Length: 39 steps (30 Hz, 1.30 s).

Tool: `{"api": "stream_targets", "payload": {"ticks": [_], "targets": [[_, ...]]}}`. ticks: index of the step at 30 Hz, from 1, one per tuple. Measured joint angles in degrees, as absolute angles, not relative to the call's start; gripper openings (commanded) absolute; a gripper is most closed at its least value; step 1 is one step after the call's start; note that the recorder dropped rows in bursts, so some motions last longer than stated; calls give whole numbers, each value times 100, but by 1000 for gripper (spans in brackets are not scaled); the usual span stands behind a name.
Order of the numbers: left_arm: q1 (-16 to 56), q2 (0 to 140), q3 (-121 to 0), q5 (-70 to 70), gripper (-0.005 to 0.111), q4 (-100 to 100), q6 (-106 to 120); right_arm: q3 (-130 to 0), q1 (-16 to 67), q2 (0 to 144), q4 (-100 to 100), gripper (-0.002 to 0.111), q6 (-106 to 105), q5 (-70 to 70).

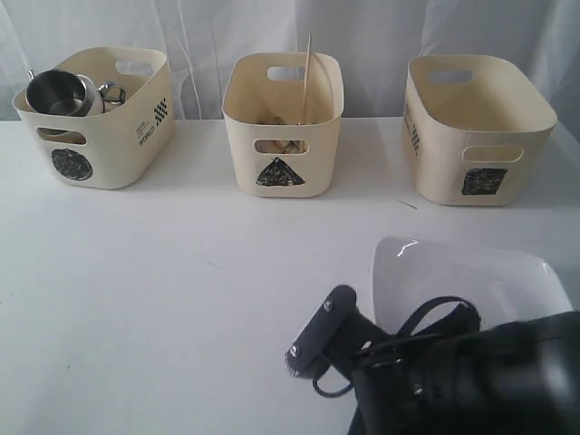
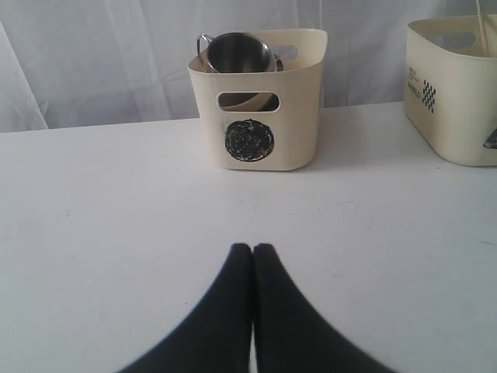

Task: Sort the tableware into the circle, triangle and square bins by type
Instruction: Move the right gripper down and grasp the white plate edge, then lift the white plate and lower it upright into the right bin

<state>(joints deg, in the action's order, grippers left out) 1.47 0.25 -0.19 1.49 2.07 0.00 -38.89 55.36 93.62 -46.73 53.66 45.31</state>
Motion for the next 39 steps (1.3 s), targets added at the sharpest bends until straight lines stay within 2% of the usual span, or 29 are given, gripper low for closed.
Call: {"api": "stream_targets", "payload": {"ticks": [9,13,18,23,28,39], "targets": [[147,25,-19,149,0,207,0,-4352,5547,6411,-4644,0,5404,4442],[147,25,-19,149,0,207,0,-4384,5547,5702,-4790,0,5119,4833],[147,25,-19,149,0,207,0,-4607,5537,5350,-6031,0,5020,4961],[147,25,-19,149,0,207,0,-5021,4832,5386,-6238,0,4732,4588],[147,25,-19,149,0,207,0,-5433,3769,5757,-6312,0,4486,3966],[147,25,-19,149,0,207,0,-6939,1872,7748,-5700,0,3753,2429]]}}
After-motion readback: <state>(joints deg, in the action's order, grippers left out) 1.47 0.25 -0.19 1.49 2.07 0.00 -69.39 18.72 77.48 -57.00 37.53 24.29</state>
